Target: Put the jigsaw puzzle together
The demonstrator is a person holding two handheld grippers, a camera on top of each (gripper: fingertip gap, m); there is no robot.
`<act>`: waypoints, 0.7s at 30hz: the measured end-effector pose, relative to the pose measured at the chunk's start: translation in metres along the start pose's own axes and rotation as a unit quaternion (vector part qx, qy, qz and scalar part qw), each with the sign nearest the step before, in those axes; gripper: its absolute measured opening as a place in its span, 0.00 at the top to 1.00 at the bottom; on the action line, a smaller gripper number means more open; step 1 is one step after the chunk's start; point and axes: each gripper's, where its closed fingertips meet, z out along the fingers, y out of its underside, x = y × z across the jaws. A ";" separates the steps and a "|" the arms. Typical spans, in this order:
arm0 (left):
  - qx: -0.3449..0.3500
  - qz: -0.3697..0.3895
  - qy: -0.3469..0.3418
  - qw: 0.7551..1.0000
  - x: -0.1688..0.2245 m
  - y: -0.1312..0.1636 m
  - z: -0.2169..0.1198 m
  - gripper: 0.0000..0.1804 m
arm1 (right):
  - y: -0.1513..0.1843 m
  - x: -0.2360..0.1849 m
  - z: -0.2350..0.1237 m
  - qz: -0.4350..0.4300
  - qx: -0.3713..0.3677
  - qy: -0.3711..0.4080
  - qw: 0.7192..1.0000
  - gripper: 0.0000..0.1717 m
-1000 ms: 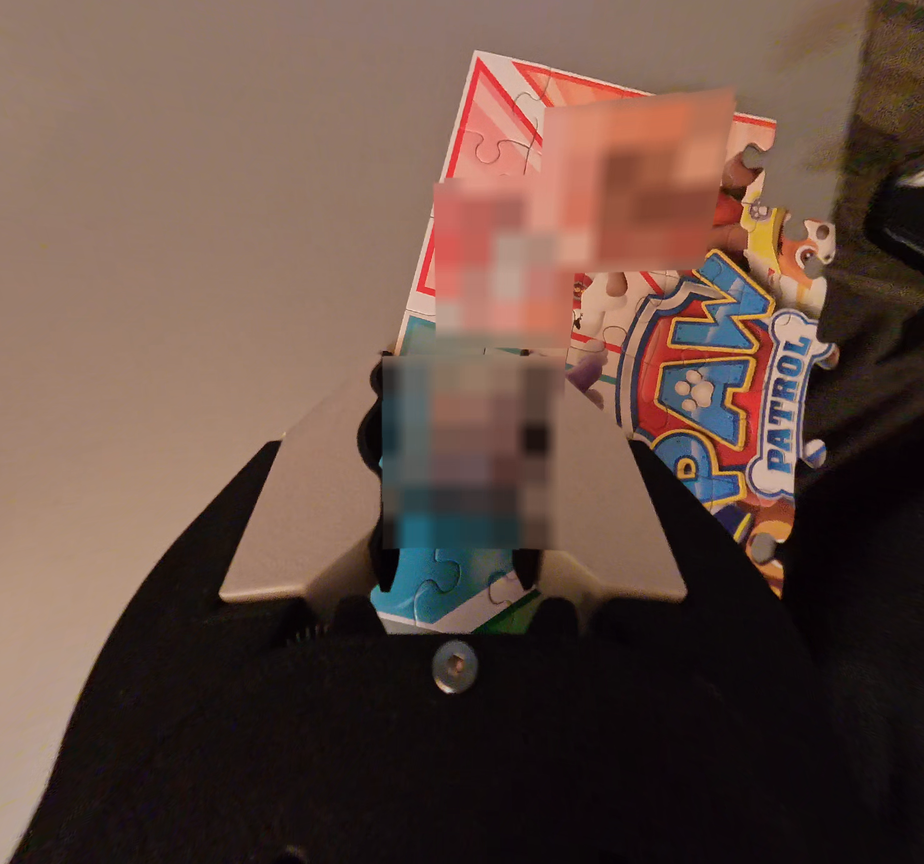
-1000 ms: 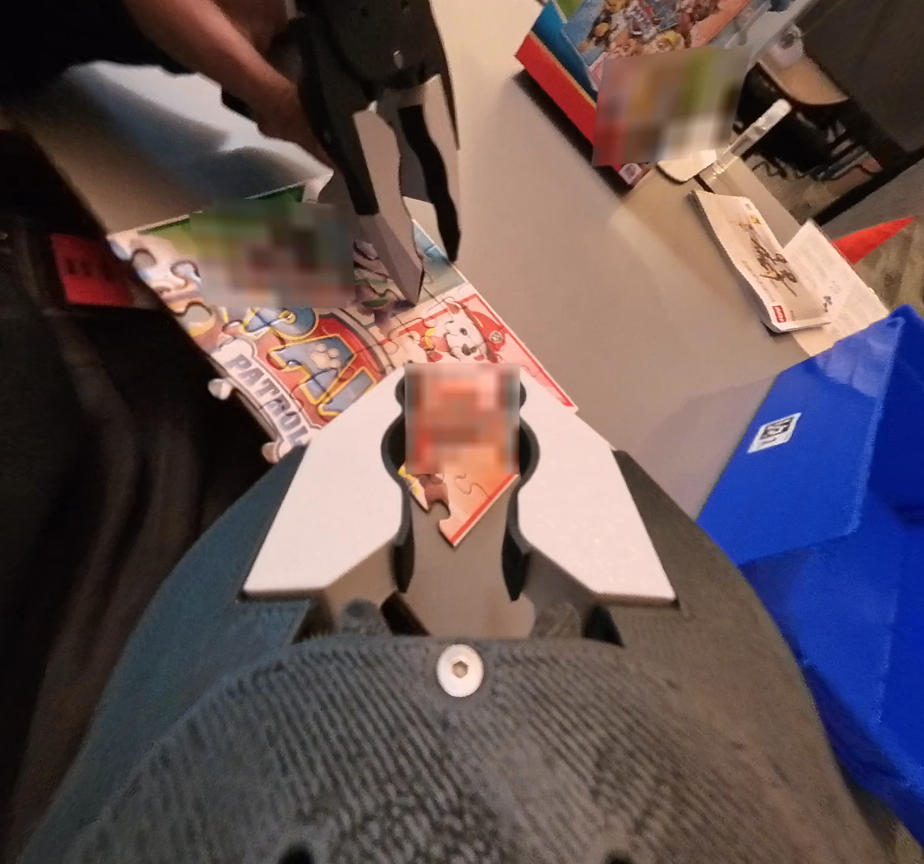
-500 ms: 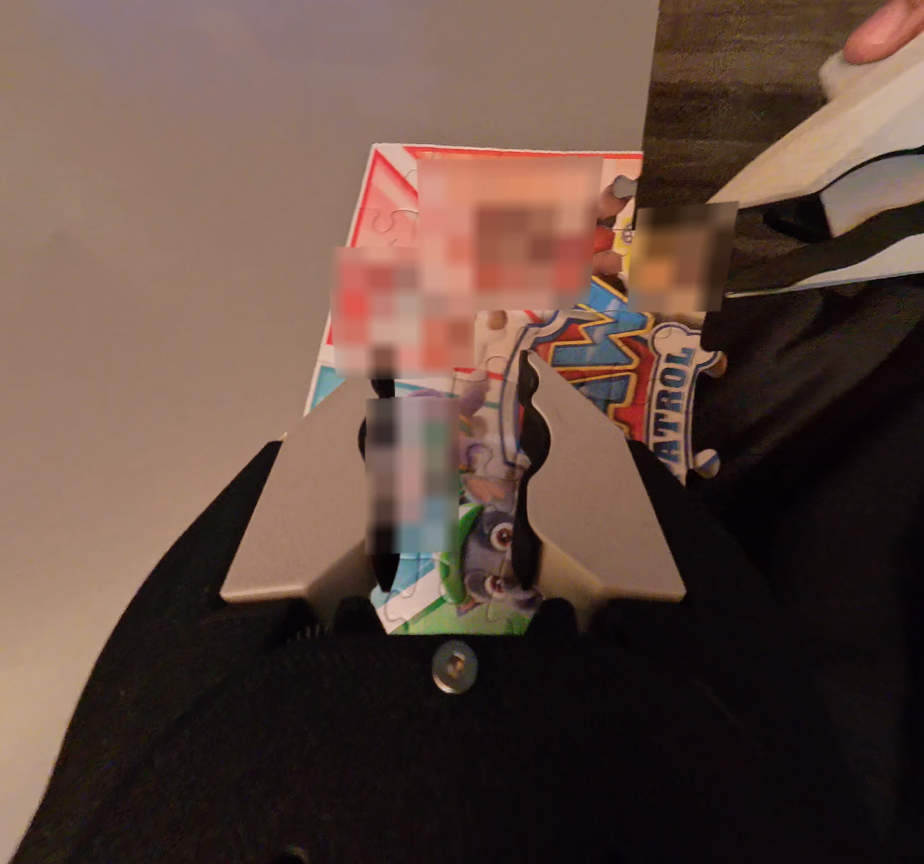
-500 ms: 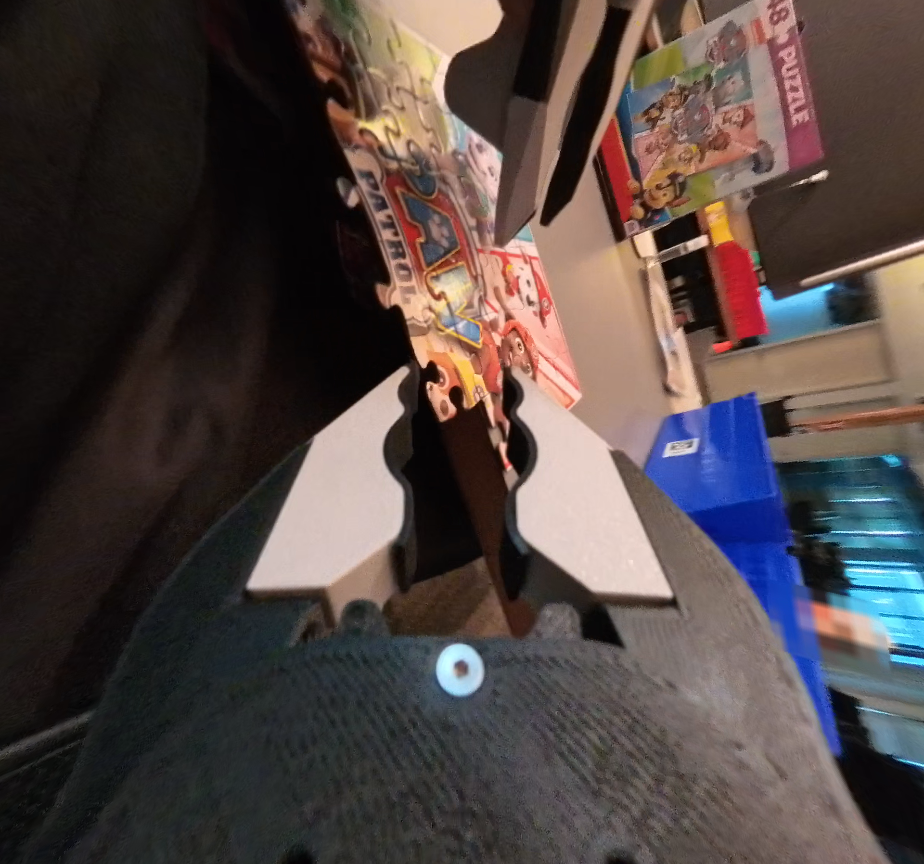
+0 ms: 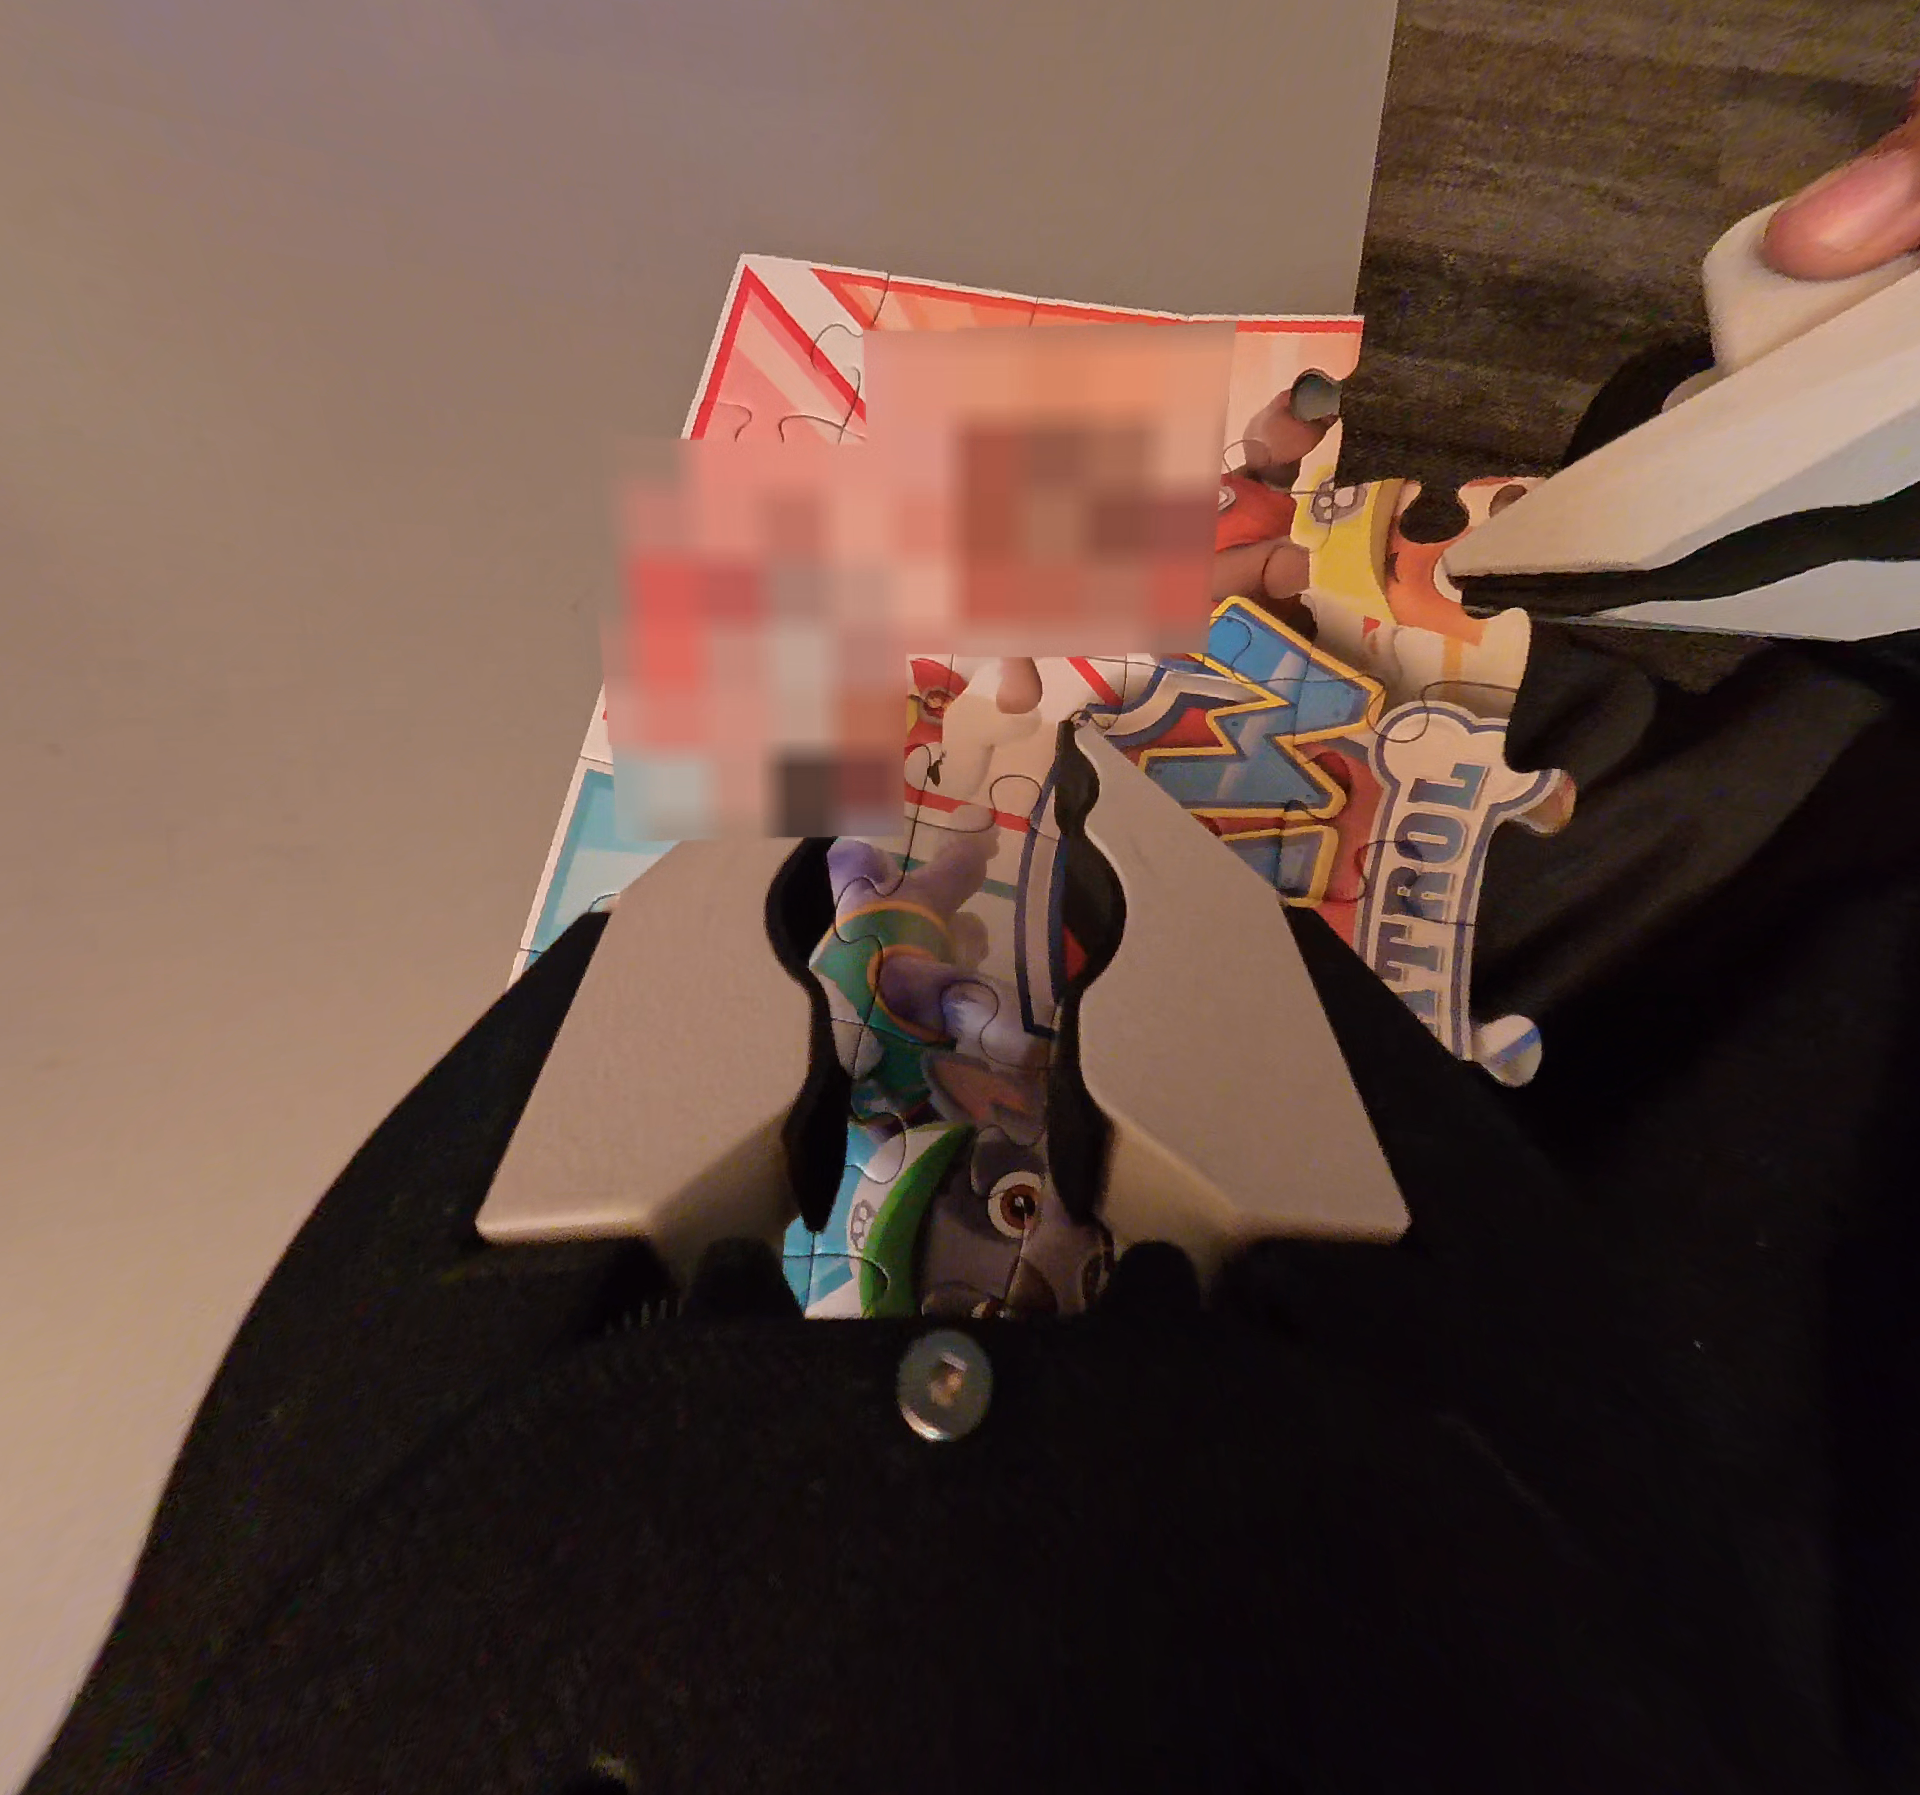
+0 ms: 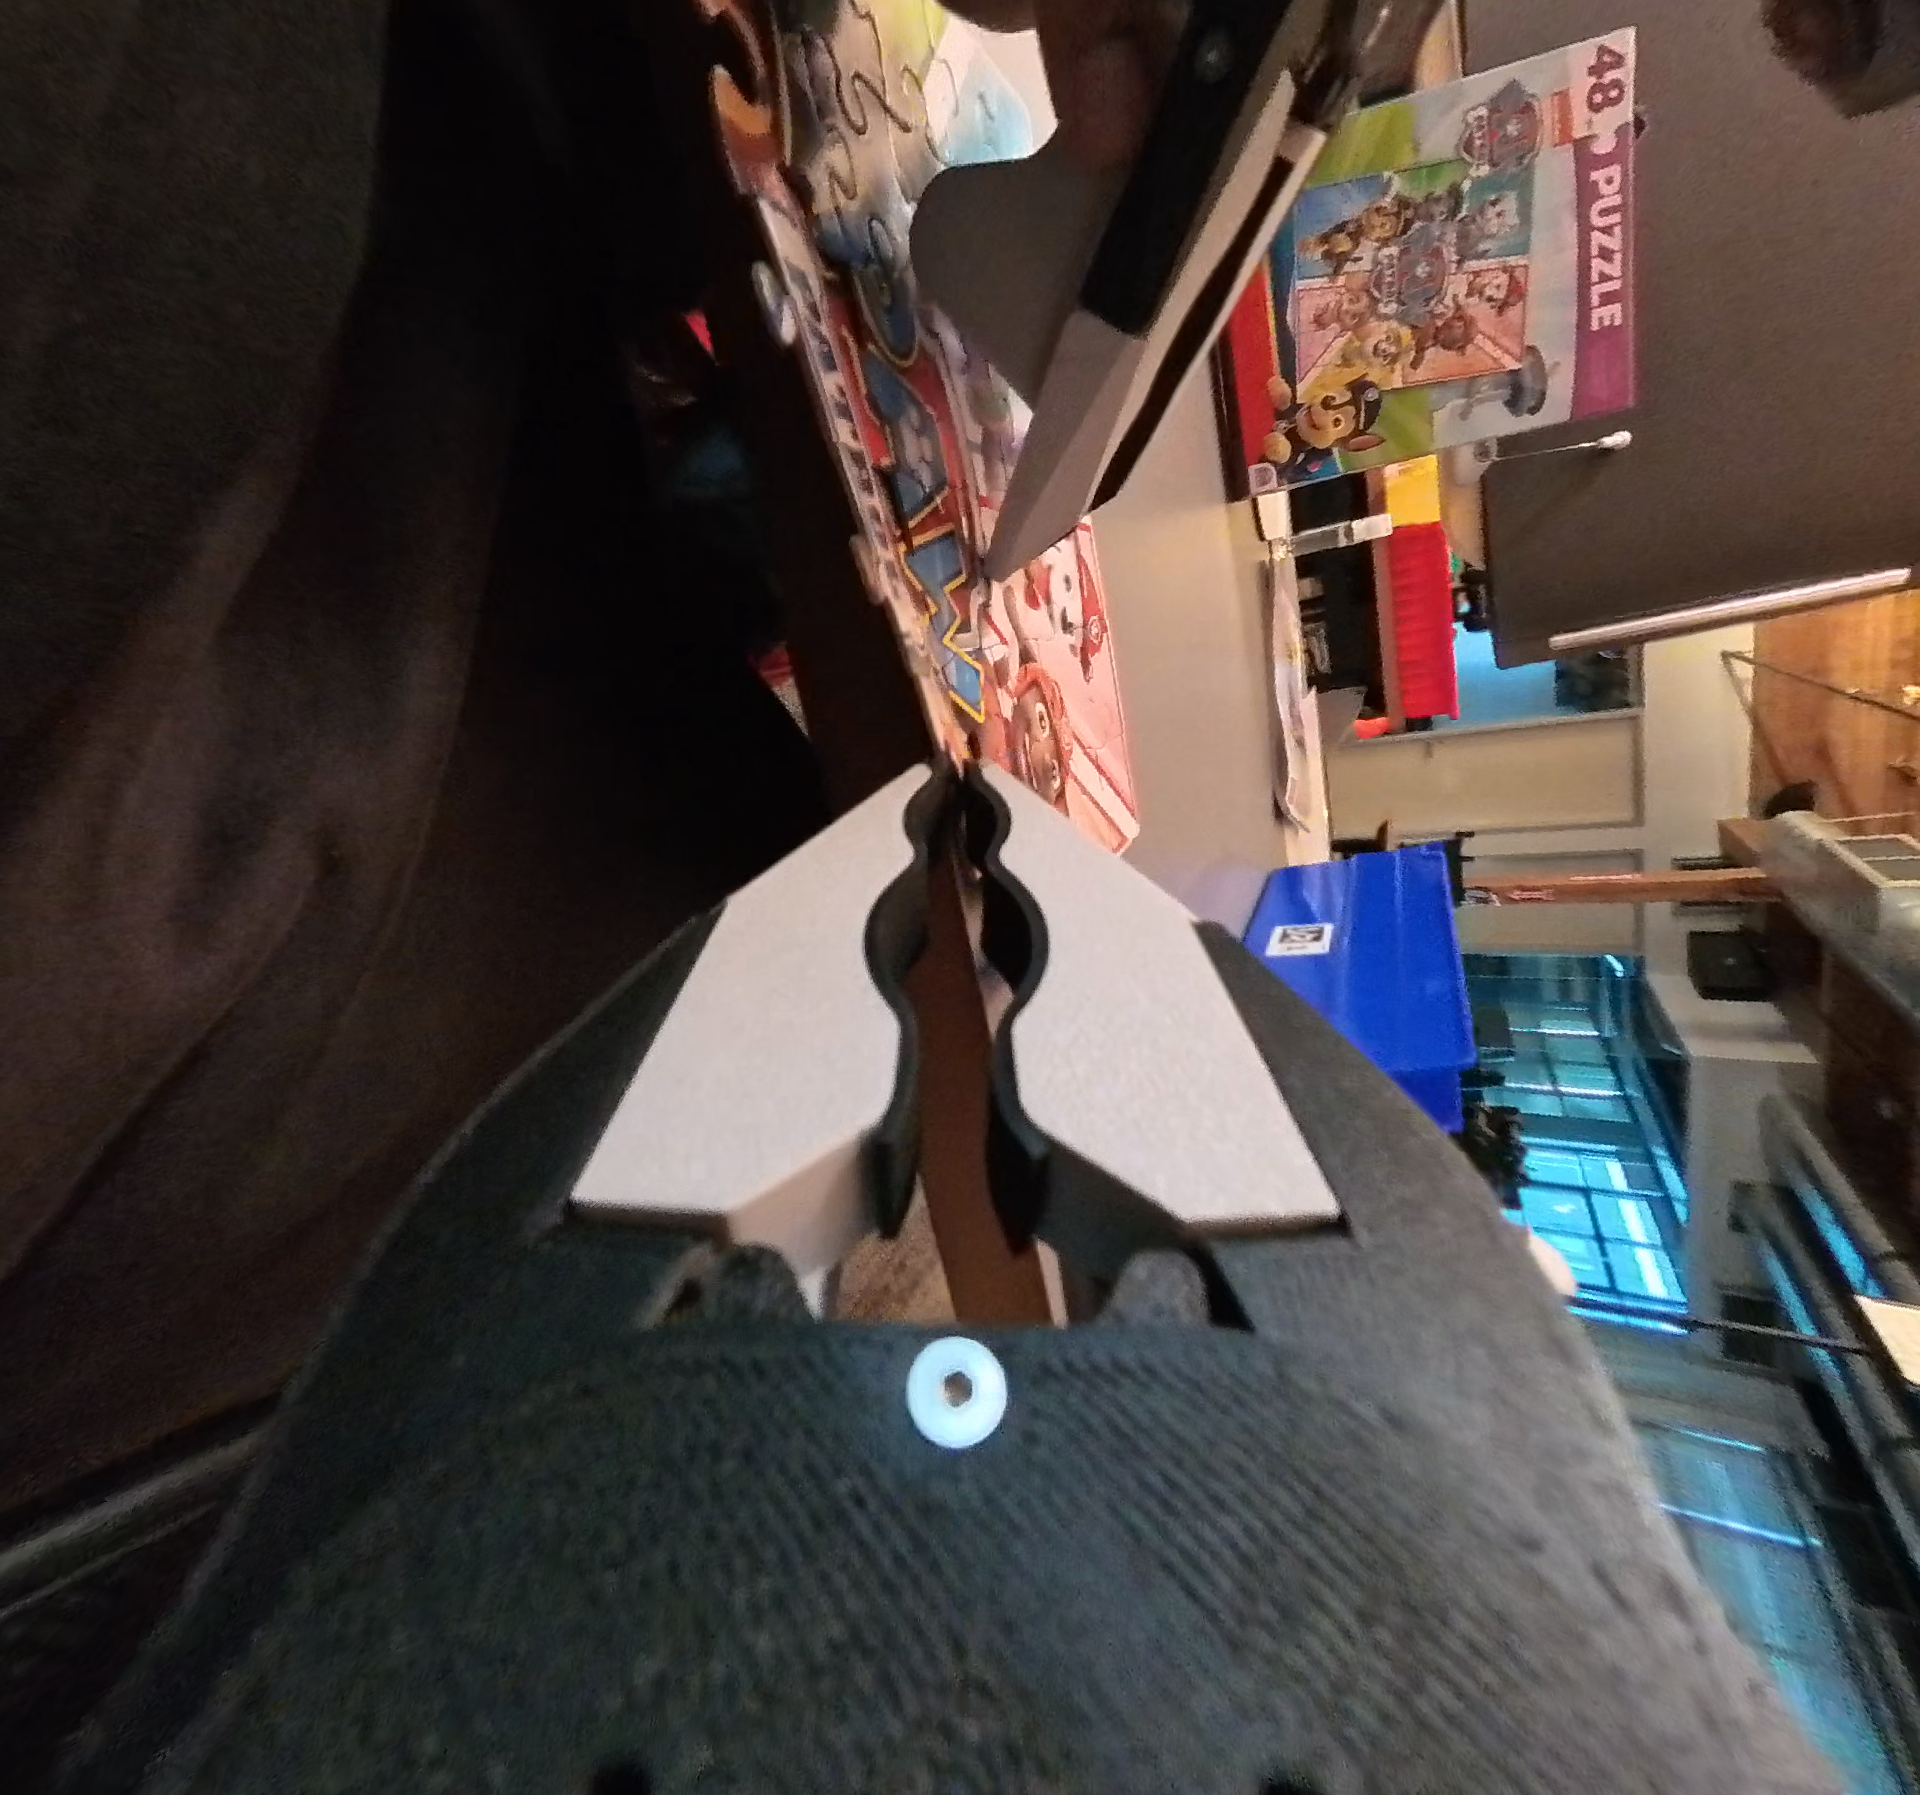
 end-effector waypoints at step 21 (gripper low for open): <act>0.002 -0.035 -0.023 0.999 -0.020 -0.002 0.003 0.77 | 0.004 0.007 0.017 0.062 -0.031 0.038 0.997 0.99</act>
